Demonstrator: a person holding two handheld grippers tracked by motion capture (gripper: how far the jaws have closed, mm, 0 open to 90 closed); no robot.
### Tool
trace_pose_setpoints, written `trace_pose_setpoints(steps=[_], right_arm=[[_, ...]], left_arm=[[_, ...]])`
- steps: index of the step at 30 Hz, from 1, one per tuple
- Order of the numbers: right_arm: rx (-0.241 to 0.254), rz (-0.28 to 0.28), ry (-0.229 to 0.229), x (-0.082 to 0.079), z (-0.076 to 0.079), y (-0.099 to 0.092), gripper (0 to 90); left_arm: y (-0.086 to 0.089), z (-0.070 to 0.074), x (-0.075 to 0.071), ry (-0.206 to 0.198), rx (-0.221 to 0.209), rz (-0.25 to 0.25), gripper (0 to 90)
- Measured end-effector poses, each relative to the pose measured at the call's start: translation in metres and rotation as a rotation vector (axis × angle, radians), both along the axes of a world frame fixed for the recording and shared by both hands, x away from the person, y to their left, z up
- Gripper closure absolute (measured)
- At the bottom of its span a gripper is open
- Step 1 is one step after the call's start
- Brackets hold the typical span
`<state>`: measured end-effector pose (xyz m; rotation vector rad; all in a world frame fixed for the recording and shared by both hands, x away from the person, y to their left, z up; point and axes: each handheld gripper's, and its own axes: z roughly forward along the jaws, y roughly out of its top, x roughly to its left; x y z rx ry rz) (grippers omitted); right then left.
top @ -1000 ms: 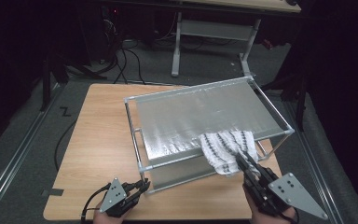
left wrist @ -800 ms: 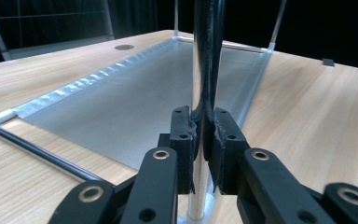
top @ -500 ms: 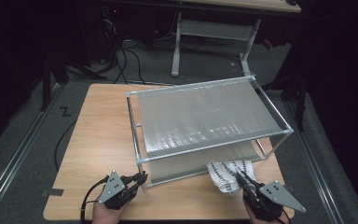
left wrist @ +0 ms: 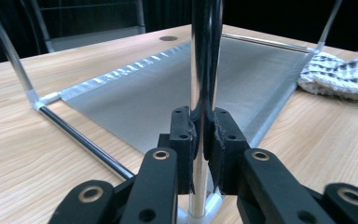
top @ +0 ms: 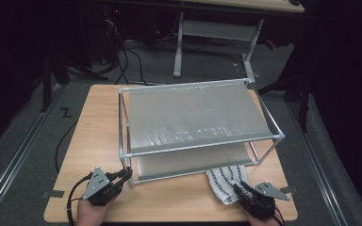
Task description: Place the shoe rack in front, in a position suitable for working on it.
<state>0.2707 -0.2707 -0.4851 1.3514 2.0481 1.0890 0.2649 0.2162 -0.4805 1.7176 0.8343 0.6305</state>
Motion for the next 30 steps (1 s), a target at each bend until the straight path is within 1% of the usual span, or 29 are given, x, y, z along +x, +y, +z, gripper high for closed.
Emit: trace_pose_setpoints(steps=[2, 3, 4, 5, 6, 7, 8, 9, 10, 11, 12, 14, 15, 18, 20, 23, 25, 26, 27, 30], right_arm=[[0.002, -0.002, 0.015, 0.002, -0.002, 0.001, 51.2], [0.009, 0.003, 0.039, 0.004, -0.003, 0.002, 42.8], [0.012, 0.004, 0.053, 0.005, -0.004, 0.004, 38.3], [0.012, 0.004, 0.053, 0.005, -0.004, 0.004, 38.3], [0.005, 0.01, 0.07, 0.007, -0.006, 0.01, 29.4], [-0.008, 0.016, 0.073, 0.008, -0.006, 0.012, 26.8], [-0.024, 0.012, 0.086, 0.009, -0.008, 0.015, 24.5], [-0.033, 0.009, 0.111, 0.009, -0.01, 0.018, 24.0], [-0.055, 0.012, 0.125, 0.01, -0.013, 0.021, 22.9], [-0.055, 0.012, 0.125, 0.01, -0.013, 0.021, 22.9], [-0.137, 0.025, 0.094, 0.006, -0.016, 0.028, 25.0], [-0.126, 0.02, 0.086, 0.003, -0.017, 0.028, 33.7], [-0.132, 0.032, 0.075, 0.003, -0.017, 0.028, 40.3], [-0.129, 0.048, 0.071, 0.0, -0.015, 0.03, 61.7], [-0.135, 0.061, 0.06, -0.001, -0.015, 0.03, 71.4], [-0.134, 0.065, 0.057, 0.001, -0.015, 0.027, 78.8], [-0.122, 0.063, 0.052, 0.0, -0.014, 0.025, 79.9], [-0.121, 0.064, 0.037, 0.0, -0.013, 0.024, 80.0], [-0.107, 0.053, 0.027, -0.001, -0.01, 0.022, 80.1], [-0.083, 0.017, -0.027, 0.0, 0.002, 0.012, 80.1]], left_arm=[[0.004, -0.001, -0.002, -0.001, -0.004, 0.01, 80.6], [0.004, -0.001, -0.002, -0.001, -0.004, 0.01, 80.6], [0.007, -0.001, -0.003, -0.005, -0.005, 0.015, 80.6], [0.007, -0.001, -0.003, -0.005, -0.005, 0.015, 80.6], [0.008, -0.002, -0.004, -0.009, -0.008, 0.023, 80.6], [0.008, -0.002, -0.004, -0.009, -0.008, 0.023, 80.6], [0.009, -0.002, -0.004, -0.01, -0.009, 0.025, 80.6], [0.009, -0.002, -0.004, -0.01, -0.009, 0.025, 80.6], [0.009, -0.002, -0.004, -0.013, -0.006, 0.027, 80.6], [0.009, -0.002, -0.004, -0.013, -0.006, 0.027, 80.6], [0.01, -0.002, -0.004, -0.013, -0.008, 0.03, 80.6], [0.011, -0.002, -0.005, -0.012, -0.01, 0.035, 80.5], [0.012, -0.002, -0.005, -0.013, -0.009, 0.038, 80.5], [0.015, -0.002, -0.005, -0.012, -0.011, 0.05, 80.5], [0.019, -0.002, -0.005, -0.011, -0.01, 0.061, 80.5], [0.023, -0.002, -0.004, -0.011, -0.012, 0.074, 80.5], [0.026, -0.002, -0.004, -0.014, -0.01, 0.084, 80.5], [0.026, -0.002, -0.003, -0.014, -0.011, 0.086, 80.5], [0.027, -0.002, -0.003, -0.015, -0.01, 0.087, 80.5], [0.029, -0.003, -0.003, -0.018, -0.006, 0.088, 80.4]])
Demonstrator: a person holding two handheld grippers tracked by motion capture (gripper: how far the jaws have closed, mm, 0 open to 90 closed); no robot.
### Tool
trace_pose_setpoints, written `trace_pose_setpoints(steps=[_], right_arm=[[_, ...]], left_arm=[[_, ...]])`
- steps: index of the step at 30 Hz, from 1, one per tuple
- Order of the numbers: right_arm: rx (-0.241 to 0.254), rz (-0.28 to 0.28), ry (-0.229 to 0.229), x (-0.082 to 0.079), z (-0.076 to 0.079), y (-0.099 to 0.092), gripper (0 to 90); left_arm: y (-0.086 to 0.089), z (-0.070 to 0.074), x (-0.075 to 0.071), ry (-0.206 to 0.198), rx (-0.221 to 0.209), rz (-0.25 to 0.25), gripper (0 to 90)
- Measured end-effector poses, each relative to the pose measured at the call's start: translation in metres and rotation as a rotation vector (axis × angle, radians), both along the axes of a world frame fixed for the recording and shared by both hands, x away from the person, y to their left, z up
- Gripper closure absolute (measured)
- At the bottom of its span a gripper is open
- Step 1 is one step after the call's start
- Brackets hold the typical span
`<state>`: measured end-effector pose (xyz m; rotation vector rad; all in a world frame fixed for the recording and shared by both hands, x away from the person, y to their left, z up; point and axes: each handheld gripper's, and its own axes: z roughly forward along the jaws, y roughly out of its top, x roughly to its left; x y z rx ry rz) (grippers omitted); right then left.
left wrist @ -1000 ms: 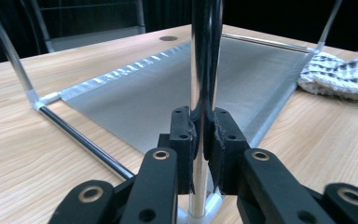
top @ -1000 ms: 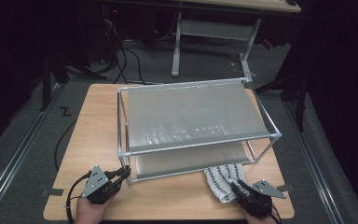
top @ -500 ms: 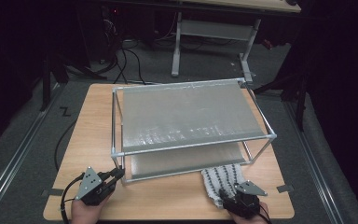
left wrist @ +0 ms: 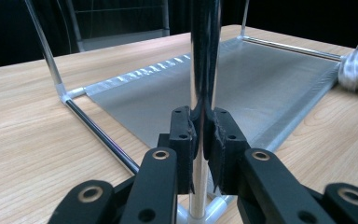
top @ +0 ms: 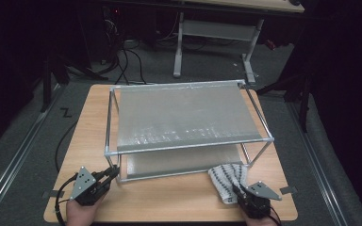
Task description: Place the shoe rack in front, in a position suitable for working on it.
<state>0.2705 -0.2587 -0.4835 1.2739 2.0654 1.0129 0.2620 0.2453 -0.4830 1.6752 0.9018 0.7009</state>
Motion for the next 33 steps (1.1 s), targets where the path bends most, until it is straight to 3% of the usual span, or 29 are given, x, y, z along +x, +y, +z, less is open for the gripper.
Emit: trace_pose_setpoints(steps=[6, 8, 9, 13, 16, 19, 25, 29, 33], right_arm=[[0.027, -0.042, -0.075, 0.009, 0.027, -0.016, 80.0], [0.033, -0.039, -0.079, 0.011, 0.03, -0.017, 80.0], [0.059, -0.014, -0.073, 0.019, 0.034, -0.016, 80.0], [0.069, 0.035, -0.044, 0.032, 0.027, -0.002, 79.9], [0.05, 0.067, -0.036, 0.041, 0.023, 0.009, 79.8], [0.05, 0.027, -0.048, 0.048, 0.025, 0.004, 79.8], [0.032, -0.094, -0.071, 0.053, 0.027, -0.027, 79.7], [0.023, -0.157, -0.139, 0.044, 0.04, -0.041, 79.6], [0.015, -0.187, -0.227, 0.036, 0.064, -0.046, 79.4]], left_arm=[[0.002, 0.0, 0.0, -0.003, -0.001, -0.001, 80.3], [0.002, -0.001, 0.001, -0.003, -0.001, -0.002, 80.4], [0.002, -0.001, 0.001, -0.004, -0.004, -0.001, 80.4], [0.002, -0.001, 0.001, -0.003, -0.003, 0.001, 80.4], [0.002, -0.001, 0.001, -0.003, -0.003, 0.001, 80.3], [0.002, -0.001, 0.001, -0.002, -0.001, 0.002, 80.3], [0.003, -0.001, 0.001, 0.0, -0.002, 0.006, 80.4], [0.003, -0.001, 0.0, 0.001, 0.0, 0.008, 80.4], [0.003, -0.001, 0.0, 0.0, 0.001, 0.01, 80.4]])
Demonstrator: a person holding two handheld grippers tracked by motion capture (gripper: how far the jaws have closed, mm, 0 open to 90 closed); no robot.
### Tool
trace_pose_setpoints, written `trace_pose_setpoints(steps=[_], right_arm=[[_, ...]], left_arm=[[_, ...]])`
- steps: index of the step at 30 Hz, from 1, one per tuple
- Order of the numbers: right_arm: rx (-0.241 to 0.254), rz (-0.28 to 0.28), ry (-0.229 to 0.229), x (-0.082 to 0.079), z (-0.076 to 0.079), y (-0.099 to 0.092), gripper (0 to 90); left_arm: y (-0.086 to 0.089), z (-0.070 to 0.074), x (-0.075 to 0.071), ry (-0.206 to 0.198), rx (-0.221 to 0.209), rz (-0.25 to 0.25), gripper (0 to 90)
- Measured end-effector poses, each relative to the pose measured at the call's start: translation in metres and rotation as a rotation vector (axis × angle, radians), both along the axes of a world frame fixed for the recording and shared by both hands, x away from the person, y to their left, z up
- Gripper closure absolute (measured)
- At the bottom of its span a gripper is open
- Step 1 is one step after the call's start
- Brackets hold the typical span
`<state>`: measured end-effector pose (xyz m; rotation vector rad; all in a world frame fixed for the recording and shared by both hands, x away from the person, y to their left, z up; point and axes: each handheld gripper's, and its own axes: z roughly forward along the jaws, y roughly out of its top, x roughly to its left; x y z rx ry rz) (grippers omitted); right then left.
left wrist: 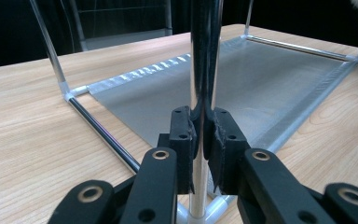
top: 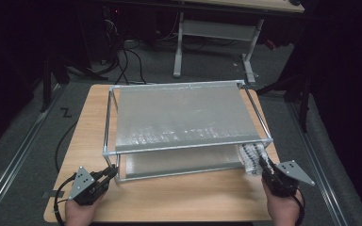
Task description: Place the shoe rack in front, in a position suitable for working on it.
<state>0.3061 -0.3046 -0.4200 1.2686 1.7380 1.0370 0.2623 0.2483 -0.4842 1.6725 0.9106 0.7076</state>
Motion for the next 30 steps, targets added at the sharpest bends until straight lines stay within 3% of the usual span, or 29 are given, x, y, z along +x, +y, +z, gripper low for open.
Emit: trace_pose_setpoints(steps=[5, 10, 14, 16, 18, 23, 30], right_arm=[[-0.027, -0.017, -0.065, -0.004, 0.024, 0.001, 79.3], [-0.033, -0.026, -0.051, 0.001, 0.024, 0.0, 79.3], [-0.034, -0.035, -0.002, 0.007, 0.011, 0.0, 79.4], [-0.034, -0.042, 0.046, 0.011, -0.003, 0.001, 79.4], [-0.035, -0.045, 0.06, 0.012, -0.008, 0.001, 79.3], [-0.033, -0.053, 0.143, 0.017, -0.035, 0.003, 79.3], [-0.039, -0.056, 0.189, 0.019, -0.052, 0.004, 79.2]], left_arm=[[0.0, 0.0, 0.0, -0.002, 0.001, -0.001, 80.4], [0.0, 0.0, 0.0, -0.004, 0.002, -0.002, 80.4], [0.0, 0.0, 0.001, -0.005, 0.002, -0.003, 80.3], [0.001, -0.001, 0.001, -0.003, 0.003, -0.003, 80.4], [0.001, -0.001, 0.001, -0.003, 0.003, -0.004, 80.4], [0.001, -0.001, 0.001, -0.001, 0.003, -0.004, 80.4], [0.001, -0.001, 0.001, 0.0, 0.002, -0.004, 80.4]])
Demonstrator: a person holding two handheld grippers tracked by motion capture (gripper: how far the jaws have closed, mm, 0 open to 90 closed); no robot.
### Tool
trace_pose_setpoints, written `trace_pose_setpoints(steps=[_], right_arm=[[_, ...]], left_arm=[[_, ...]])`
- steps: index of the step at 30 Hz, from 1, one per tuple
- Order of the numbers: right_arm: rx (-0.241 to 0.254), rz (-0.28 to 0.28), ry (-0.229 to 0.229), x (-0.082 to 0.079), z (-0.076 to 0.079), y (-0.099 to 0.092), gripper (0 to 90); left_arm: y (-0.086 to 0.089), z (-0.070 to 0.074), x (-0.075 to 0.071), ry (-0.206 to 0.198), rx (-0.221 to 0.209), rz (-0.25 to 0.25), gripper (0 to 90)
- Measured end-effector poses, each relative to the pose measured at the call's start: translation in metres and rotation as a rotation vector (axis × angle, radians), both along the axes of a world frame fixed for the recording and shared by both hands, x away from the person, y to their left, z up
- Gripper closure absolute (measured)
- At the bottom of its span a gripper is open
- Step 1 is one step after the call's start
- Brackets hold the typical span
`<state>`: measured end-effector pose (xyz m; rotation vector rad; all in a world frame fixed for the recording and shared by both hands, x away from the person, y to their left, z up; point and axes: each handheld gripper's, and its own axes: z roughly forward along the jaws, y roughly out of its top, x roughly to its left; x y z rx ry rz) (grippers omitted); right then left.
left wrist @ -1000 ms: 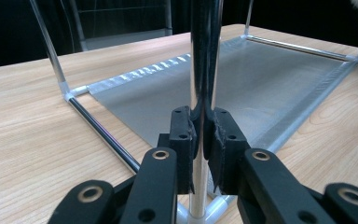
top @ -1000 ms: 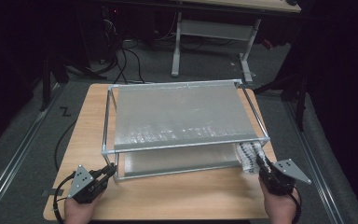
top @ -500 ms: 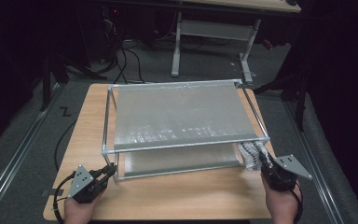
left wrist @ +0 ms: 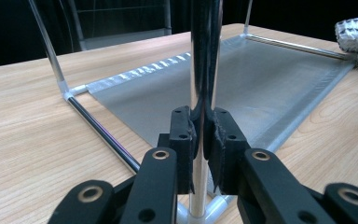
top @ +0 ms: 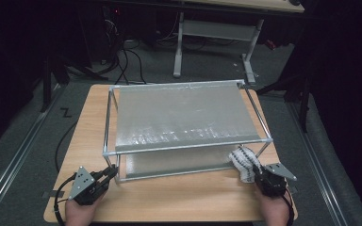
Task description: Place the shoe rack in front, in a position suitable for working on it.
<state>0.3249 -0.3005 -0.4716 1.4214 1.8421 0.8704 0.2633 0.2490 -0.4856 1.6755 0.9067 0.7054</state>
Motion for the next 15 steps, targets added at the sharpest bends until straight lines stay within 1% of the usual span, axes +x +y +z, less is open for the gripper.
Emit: trace_pose_setpoints(steps=[3, 6, 15], right_arm=[[0.003, -0.003, -0.001, 0.0, 0.0, 0.0, 79.1], [0.006, -0.007, -0.024, -0.001, 0.005, -0.001, 79.1], [0.02, -0.009, -0.097, -0.005, 0.03, -0.002, 79.0]], left_arm=[[0.0, 0.0, 0.0, -0.001, 0.001, -0.001, 80.4], [0.0, 0.0, 0.0, -0.003, 0.004, -0.002, 80.4], [0.0, 0.0, 0.0, -0.006, 0.002, -0.005, 80.4]])
